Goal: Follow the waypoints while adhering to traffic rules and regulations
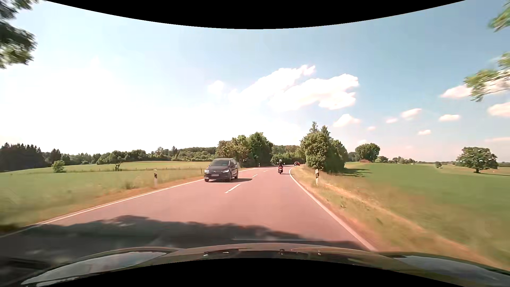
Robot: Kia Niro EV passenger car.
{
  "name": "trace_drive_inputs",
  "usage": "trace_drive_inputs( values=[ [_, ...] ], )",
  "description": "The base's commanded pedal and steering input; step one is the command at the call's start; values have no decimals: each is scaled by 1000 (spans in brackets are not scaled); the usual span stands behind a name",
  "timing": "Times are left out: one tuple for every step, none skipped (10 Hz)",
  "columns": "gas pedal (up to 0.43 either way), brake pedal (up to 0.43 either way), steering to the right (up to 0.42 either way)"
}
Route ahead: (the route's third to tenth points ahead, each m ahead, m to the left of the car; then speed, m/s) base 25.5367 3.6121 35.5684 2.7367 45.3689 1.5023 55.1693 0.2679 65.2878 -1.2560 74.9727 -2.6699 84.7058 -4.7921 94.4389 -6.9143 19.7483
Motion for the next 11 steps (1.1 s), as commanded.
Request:
trace_drive_inputs(
  values=[
    [260,12,12],
    [248,12,13],
    [240,12,12],
    [240,12,11],
    [240,12,11],
    [240,12,11],
    [240,12,11],
    [248,12,11],
    [248,12,11],
    [248,12,11],
    [260,12,11]
  ],
)
